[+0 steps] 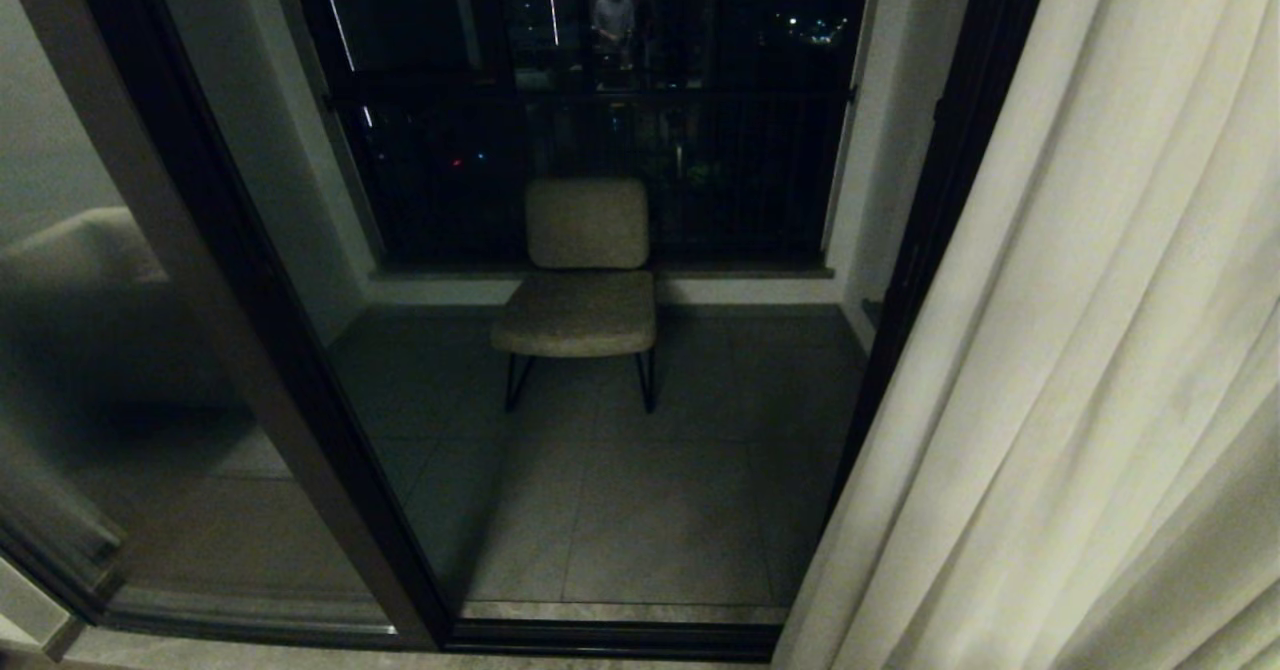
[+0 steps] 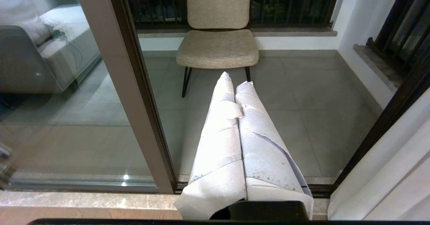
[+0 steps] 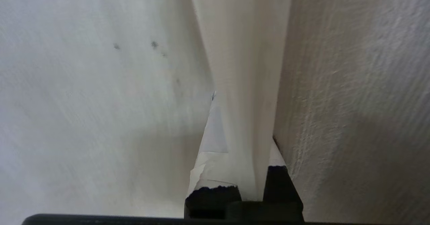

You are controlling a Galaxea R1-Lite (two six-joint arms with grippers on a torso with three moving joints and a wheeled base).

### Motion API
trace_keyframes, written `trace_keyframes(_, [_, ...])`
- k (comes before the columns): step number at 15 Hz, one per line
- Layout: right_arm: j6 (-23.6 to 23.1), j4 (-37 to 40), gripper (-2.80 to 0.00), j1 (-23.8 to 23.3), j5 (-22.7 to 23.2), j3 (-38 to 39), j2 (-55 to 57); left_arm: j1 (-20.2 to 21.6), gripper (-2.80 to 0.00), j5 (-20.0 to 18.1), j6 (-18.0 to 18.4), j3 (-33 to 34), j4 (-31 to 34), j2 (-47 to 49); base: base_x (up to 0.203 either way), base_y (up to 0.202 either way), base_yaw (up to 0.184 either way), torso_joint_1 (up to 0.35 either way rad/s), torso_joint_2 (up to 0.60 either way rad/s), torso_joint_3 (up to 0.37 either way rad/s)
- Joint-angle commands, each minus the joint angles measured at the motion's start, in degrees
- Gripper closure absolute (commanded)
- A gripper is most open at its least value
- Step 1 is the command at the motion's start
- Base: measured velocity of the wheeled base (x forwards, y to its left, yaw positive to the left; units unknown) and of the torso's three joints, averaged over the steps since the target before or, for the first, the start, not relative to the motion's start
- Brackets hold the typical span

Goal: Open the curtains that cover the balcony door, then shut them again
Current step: Pull the inner curtains open on both sides

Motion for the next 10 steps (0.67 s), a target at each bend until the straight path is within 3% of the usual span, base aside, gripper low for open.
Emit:
trace_keyframes(1, [0.1, -0.3, 0.00, -2.1, 0.1, -2.8, 0.5, 0.0, 0.00, 0.0, 0.0, 0.0, 0.0, 0.0, 0.000, 0.000, 0.000, 0.000, 0.00, 0.000])
trace_keyframes(10, [0.9, -0.6, 0.00, -20.2, 1.0, -13.3, 10.1, 0.0, 0.00, 0.1, 0.0, 0.0, 0.0, 0.0, 0.000, 0.000, 0.000, 0.000, 0.00, 0.000])
